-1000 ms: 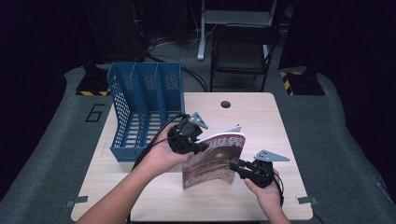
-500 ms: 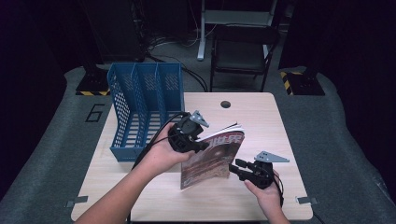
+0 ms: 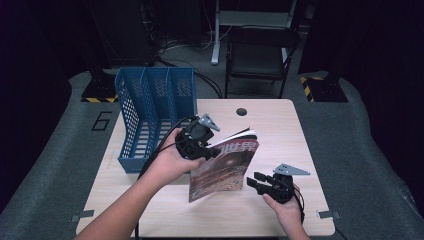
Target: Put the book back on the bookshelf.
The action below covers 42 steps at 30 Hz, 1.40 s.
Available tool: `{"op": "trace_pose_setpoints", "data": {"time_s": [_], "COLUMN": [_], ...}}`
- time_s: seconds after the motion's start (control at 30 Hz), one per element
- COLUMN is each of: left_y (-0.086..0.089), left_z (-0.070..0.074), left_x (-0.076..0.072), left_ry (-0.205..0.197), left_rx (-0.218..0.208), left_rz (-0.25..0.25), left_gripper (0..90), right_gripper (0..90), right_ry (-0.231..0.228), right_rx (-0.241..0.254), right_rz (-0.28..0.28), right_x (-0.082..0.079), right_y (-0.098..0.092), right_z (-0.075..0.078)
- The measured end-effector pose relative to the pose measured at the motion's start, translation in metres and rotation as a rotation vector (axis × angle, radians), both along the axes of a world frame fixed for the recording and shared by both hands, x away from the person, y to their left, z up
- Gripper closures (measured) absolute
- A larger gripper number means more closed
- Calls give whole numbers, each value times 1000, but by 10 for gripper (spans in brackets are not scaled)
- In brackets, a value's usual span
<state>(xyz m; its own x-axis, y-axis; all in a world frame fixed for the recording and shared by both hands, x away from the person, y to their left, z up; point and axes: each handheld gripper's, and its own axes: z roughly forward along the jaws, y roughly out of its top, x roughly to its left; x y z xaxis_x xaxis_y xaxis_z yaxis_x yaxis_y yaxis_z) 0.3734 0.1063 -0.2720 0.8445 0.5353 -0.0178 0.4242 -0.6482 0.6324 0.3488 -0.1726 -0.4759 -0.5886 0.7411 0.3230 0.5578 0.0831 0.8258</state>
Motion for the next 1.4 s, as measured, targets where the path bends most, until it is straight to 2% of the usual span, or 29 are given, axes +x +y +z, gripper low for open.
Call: {"op": "trace_pose_setpoints", "data": {"time_s": [0.17, 0.4, 0.63, 0.87, 1.27, 1.4], "left_y": [3, 7, 11, 15, 26, 29], "left_z": [10, 25, 39, 49, 72, 79], "left_x": [-1, -2, -2, 0, 2, 2], "left_ry": [-5, -15, -22, -30, -42, -49], "left_rx": [-4, -13, -15, -20, -53, -47], "left_rz": [9, 13, 16, 35, 74, 76], "left_gripper": [841, 842, 842, 842, 842, 842], "right_gripper": [535, 531, 531, 531, 532, 533], "right_ry": [-2, 21, 15, 24, 33, 35], "right_rx": [-7, -1, -6, -5, -7, -6], "right_rz": [1, -10, -6, -9, 1, -6], "right_x": [1, 2, 2, 2, 3, 3], "right_y": [-1, -2, -2, -1, -1, 0], "right_z": [-2, -6, -6, -8, -11, -11]}}
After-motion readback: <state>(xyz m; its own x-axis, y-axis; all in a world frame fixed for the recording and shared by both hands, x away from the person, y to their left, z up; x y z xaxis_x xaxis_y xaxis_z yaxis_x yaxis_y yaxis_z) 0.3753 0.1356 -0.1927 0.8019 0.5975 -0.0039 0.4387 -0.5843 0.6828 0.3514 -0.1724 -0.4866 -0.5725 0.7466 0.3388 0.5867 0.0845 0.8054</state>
